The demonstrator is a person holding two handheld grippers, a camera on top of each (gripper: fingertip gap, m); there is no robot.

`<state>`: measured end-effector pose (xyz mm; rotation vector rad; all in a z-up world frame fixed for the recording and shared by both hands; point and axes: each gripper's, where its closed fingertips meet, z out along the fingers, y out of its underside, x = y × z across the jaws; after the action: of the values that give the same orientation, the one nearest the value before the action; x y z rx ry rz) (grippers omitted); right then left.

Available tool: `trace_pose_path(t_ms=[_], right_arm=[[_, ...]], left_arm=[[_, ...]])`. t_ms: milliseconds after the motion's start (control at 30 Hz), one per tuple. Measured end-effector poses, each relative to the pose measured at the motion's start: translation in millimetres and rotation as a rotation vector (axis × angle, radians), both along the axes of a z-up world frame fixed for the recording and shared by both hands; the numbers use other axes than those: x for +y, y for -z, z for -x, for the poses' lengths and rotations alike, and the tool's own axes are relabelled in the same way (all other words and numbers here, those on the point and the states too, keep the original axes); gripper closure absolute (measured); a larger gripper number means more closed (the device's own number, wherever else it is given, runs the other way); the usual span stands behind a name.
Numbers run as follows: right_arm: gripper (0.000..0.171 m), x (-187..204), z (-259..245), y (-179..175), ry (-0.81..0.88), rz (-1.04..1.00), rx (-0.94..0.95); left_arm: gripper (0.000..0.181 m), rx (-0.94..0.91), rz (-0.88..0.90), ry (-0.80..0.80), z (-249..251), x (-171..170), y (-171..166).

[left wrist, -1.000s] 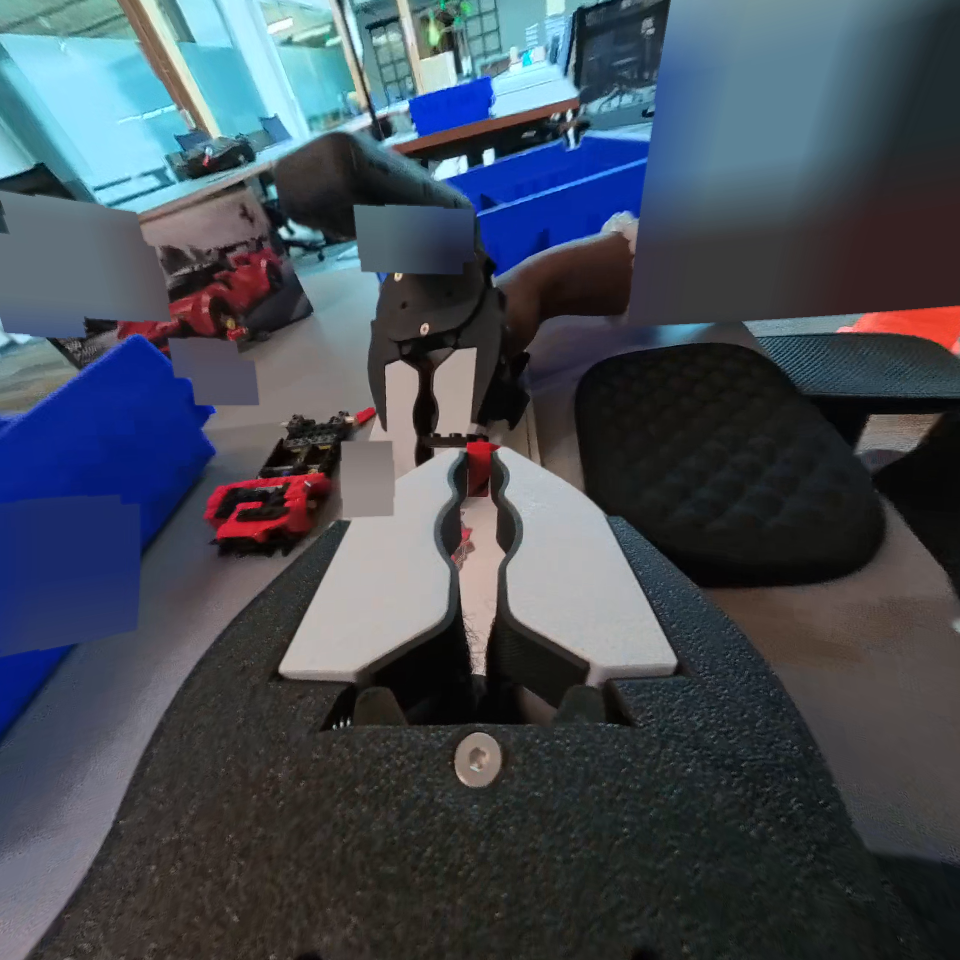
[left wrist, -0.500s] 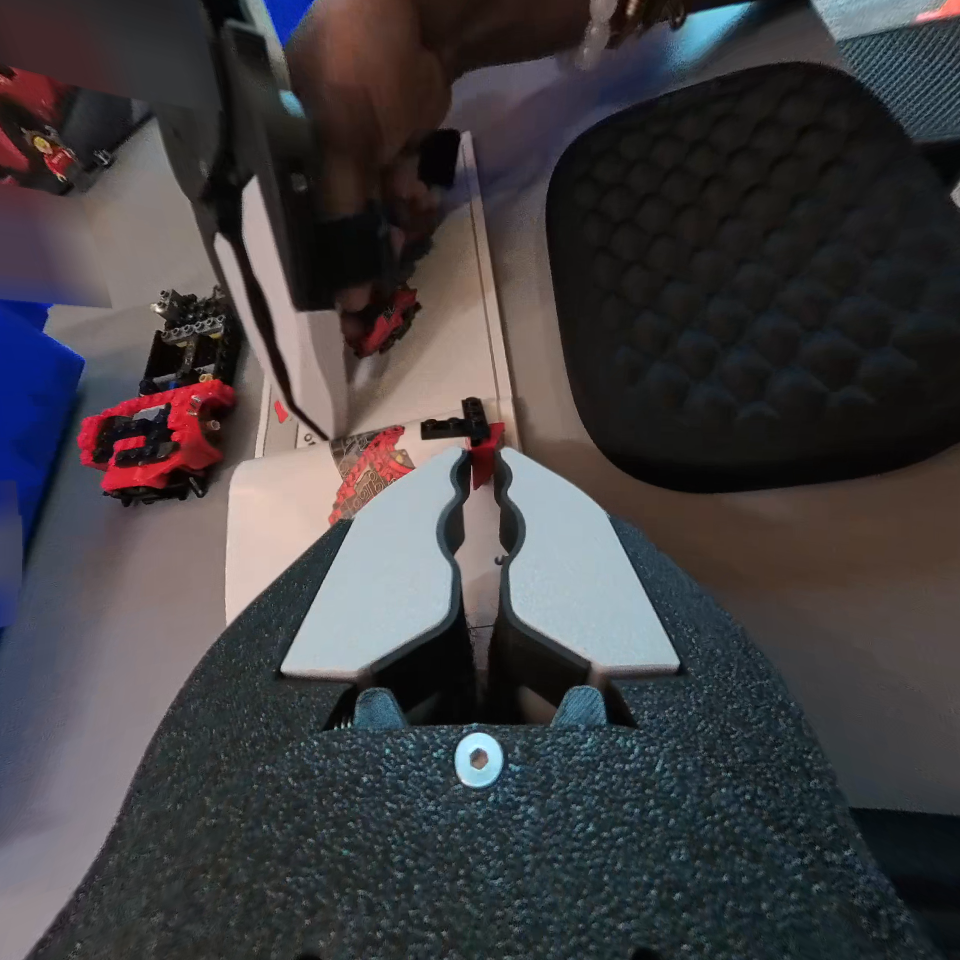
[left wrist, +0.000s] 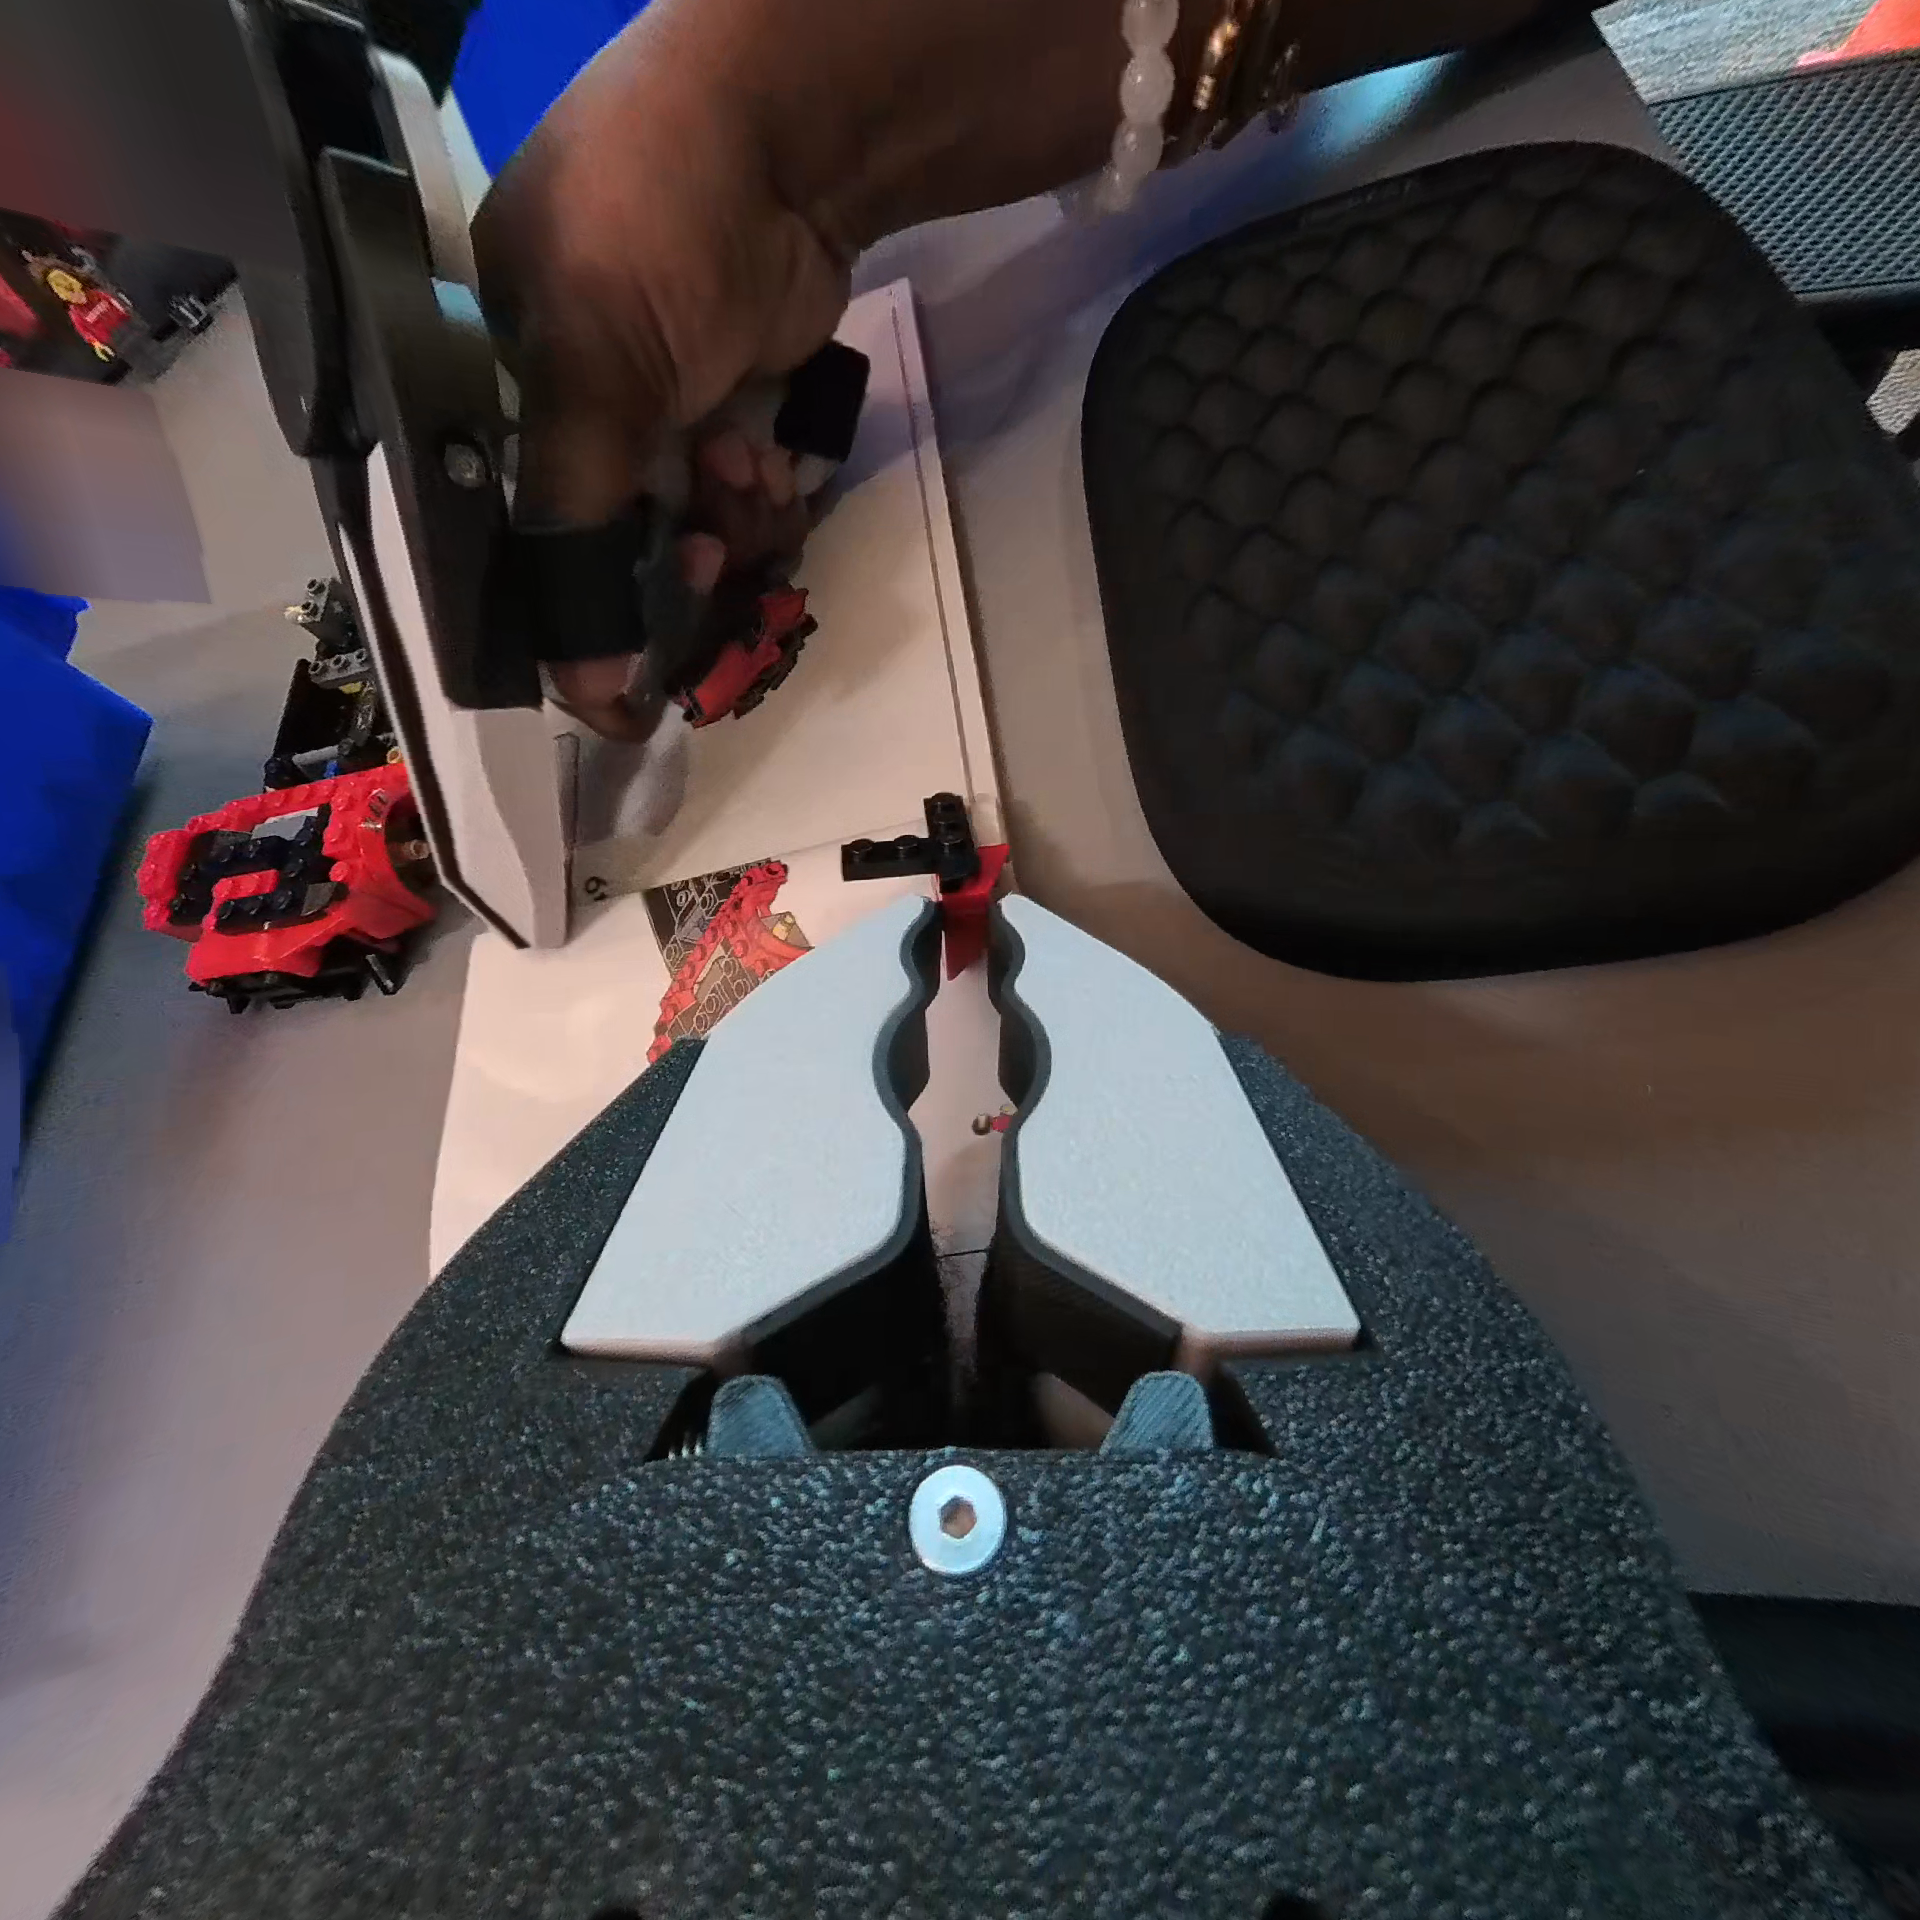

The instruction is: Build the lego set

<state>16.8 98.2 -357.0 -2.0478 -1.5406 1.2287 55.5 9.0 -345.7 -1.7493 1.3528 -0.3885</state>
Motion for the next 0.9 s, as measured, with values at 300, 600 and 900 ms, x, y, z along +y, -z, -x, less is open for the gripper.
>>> trace_pose_path(t_ms=[300, 600, 900], right_arm=[[0.171, -8.9, -4.0, -3.0, -0.075, -0.136, 0.043], [0.16, -35.5, -11.3, -7.7, -0.238, -0.271, 0.027], [0.163, -55.9, 11.4, -16.2, -0.275, -0.462, 0.007]], left_arm=[[0.174, -0.37, -0.068, -0.09, 28.3, 8.9, -59.5], [0.174, -0.703, -0.494, -0.375, 160.5, 4.9, -181.2], [0.174, -0.743, -0.626, -0.433, 187.9, 1.2, -179.8]])
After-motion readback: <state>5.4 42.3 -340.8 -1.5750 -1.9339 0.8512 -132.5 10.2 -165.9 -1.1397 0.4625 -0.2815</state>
